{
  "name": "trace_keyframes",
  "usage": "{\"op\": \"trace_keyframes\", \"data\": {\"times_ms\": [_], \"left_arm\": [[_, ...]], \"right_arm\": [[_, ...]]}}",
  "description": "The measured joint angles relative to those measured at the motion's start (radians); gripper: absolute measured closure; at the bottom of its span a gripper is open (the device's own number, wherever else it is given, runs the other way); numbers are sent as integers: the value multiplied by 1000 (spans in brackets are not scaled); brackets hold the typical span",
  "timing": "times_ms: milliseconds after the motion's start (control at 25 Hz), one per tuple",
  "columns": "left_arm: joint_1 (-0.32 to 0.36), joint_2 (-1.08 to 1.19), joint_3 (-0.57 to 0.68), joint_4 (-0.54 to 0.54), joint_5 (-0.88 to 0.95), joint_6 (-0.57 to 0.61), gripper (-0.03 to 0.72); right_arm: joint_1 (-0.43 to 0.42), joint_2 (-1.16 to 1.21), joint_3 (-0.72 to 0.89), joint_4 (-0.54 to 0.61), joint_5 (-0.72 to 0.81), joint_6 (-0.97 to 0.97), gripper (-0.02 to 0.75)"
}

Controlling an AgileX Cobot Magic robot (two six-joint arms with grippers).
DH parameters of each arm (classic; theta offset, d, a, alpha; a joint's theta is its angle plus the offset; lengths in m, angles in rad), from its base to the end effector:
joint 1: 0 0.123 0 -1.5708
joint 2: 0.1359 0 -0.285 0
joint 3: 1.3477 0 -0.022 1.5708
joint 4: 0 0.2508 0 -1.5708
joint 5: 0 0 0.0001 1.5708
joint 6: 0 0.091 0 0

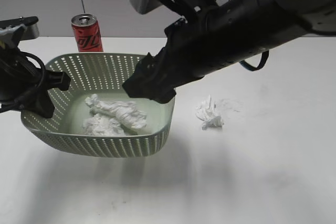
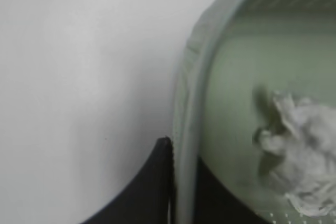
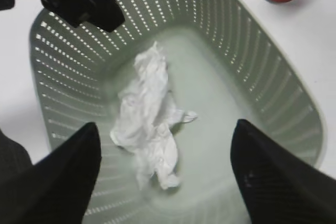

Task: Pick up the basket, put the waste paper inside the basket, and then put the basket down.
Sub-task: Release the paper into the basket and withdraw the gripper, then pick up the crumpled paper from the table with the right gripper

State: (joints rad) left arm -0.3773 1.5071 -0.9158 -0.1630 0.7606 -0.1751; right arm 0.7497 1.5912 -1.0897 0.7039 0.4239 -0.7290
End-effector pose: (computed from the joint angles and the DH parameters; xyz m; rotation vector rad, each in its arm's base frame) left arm 0.2552 -0.1121 0.2193 0.1452 2.8643 -0.3008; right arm 0.2376 0.2543 0.2641 -1.0738 2.1176 0.6485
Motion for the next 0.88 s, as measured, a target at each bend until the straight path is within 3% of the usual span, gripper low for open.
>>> {"op": "trace_keyframes", "data": {"times_ms": [240, 320, 520, 880], "left_arm": [[0, 0, 1, 0, 5, 0, 689], [0, 0, 1, 0, 5, 0, 689], [0, 0, 1, 0, 5, 0, 689], [0, 0, 1, 0, 5, 0, 689]], "right_arm": [[-108, -44, -35, -441, -53, 374, 167], [-160, -24, -35, -527, -58, 470, 169], [-241, 135, -35, -573, -61, 538, 173], [-255, 408, -34, -555, -64, 544, 184]]}}
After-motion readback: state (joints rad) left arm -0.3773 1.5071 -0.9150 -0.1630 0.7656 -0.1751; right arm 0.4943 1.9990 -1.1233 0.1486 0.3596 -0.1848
